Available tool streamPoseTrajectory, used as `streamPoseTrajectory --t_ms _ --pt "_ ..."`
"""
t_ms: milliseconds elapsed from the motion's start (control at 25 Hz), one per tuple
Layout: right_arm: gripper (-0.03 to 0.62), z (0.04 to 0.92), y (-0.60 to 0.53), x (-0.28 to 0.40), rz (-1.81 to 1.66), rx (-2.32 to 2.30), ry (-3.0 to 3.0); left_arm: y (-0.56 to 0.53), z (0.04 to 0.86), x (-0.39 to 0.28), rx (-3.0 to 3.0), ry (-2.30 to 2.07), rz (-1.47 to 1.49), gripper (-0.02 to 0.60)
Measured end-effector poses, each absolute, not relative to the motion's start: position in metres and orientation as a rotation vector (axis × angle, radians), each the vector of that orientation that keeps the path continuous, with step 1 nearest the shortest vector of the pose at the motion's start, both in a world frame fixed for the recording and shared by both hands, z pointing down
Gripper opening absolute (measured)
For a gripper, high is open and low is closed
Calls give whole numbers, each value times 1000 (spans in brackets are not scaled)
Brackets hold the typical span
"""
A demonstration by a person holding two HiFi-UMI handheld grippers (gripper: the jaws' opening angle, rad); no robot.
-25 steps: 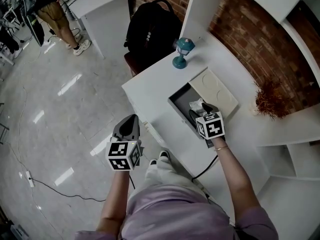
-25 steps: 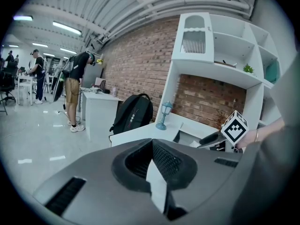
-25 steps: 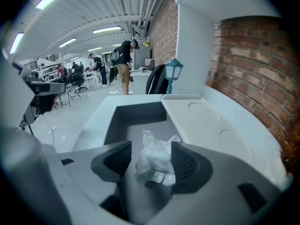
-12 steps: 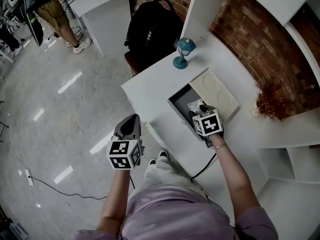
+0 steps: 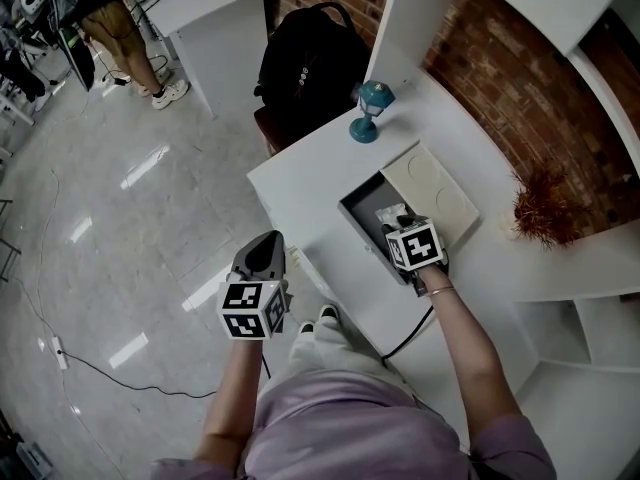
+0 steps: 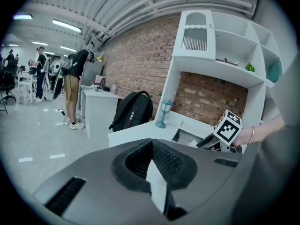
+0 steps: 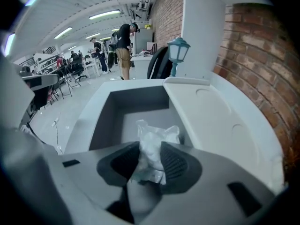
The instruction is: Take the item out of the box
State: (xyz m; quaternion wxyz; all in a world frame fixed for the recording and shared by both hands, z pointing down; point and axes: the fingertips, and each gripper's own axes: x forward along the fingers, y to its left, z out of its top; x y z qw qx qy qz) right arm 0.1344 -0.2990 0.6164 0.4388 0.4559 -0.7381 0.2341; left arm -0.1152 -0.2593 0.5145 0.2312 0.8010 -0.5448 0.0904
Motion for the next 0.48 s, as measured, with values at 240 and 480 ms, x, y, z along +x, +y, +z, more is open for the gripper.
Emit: streamPoseTrajectory --t_ms 240,480 --pt "123 613 -300 136 573 1149 -1835 -257 509 -117 2208 -1512 247 2" --pt "115 606 -296 130 578 1157 -1898 -254 502 -121 2212 -1530 246 2"
